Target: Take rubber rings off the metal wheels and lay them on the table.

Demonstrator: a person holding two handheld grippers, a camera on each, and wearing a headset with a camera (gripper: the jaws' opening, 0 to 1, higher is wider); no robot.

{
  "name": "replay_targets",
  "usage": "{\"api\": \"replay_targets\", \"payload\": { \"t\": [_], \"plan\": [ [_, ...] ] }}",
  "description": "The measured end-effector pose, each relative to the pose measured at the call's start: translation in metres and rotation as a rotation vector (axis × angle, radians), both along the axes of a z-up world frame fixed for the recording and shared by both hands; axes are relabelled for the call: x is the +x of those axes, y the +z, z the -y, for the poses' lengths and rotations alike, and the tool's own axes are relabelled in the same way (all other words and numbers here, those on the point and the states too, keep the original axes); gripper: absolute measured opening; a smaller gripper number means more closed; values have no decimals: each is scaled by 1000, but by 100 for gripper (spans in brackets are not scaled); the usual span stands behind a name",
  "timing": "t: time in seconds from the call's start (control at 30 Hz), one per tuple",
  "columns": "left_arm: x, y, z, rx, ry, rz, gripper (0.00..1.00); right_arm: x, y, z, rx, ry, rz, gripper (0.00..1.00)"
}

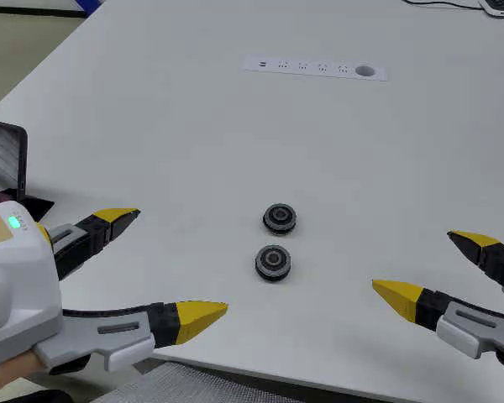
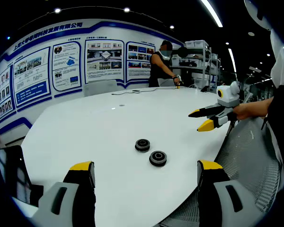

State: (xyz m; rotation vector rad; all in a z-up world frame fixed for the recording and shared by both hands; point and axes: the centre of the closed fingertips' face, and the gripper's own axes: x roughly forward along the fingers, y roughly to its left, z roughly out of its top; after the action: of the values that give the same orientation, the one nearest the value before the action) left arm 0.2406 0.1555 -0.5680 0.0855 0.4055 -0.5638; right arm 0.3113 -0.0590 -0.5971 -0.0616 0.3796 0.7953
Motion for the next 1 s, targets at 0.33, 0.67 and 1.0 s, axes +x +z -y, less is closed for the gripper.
{"api": "replay_targets", "payload": {
  "t": [0.33, 0.67, 1.0],
  "plan": [
    [1, -3, 0, 5, -6, -16, 91, -3, -2, -3, 2, 18, -9, 74],
    [5, -5, 4, 13, -30, -26, 90, -6, -8, -6, -14, 46, -24, 74],
    [8, -6, 7, 22, -46, -31, 90, -4, -9, -3, -10, 37, -29, 73]
  ]
}}
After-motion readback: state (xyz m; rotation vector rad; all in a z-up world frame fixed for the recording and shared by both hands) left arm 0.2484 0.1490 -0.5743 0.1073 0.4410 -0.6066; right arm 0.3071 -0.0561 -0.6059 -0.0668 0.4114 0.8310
